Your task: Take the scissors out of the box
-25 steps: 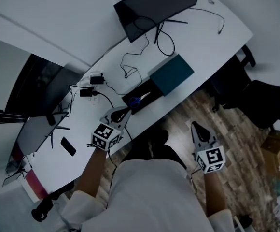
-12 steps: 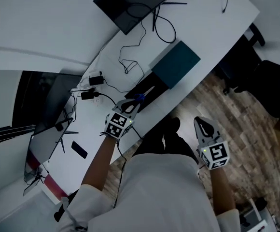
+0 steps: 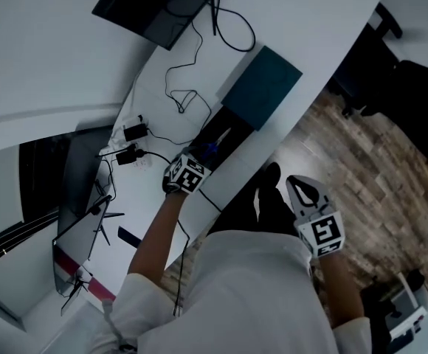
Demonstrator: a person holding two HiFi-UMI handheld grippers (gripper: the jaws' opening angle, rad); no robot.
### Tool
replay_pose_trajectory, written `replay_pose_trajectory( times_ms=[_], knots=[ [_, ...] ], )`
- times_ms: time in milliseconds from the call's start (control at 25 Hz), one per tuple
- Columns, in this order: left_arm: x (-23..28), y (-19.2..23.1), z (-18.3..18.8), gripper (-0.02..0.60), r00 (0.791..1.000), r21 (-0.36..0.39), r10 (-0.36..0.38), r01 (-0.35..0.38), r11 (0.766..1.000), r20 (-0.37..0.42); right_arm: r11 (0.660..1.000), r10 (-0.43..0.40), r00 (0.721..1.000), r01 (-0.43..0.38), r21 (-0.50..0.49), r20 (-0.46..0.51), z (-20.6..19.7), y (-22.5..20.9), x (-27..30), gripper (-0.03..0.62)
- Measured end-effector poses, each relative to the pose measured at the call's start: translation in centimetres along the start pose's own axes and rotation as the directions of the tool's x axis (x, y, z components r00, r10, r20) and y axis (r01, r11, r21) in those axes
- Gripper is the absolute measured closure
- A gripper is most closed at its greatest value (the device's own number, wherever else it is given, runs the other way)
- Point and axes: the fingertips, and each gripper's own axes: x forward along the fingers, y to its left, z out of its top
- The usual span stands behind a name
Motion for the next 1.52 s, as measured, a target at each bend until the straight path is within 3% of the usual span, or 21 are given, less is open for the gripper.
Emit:
replay_pose_trajectory(
  times_ms=[200,680,760,1120,1520],
  knots=[
    [1.9,0.0,-1.9,0.414,0.99,0.06,-0.013,0.022,0.998,-0.141,1.0,-0.011,1.0,0.012,0.021,-0.007,-0.4,0.1,0.6,0.559],
    [4.2,0.0,-3.4,0.425,0.949,0.137,0.022,0.022,0.99,-0.315,0.996,-0.06,0.998,0.061,0.061,-0.024,-1.6,-0.9,0.5,0.559],
    [4.3,-0.2,-3.3,0.466,0.95,0.134,0.015,0.028,0.991,-0.311,0.996,-0.064,0.998,0.065,0.066,-0.024,-1.8,-1.0,0.4,0.559],
    [2.7,-0.4,-2.3,0.477,0.969,0.103,-0.017,0.044,0.994,-0.248,0.996,-0.081,0.997,0.081,0.033,-0.01,-1.0,-1.0,0.0,0.56],
    [-1.9,-0.5,0.0,0.477,0.998,0.034,0.008,-0.005,0.999,-0.068,0.994,-0.107,0.994,0.108,-0.029,0.027,1.1,-0.1,-1.6,0.559]
  ],
)
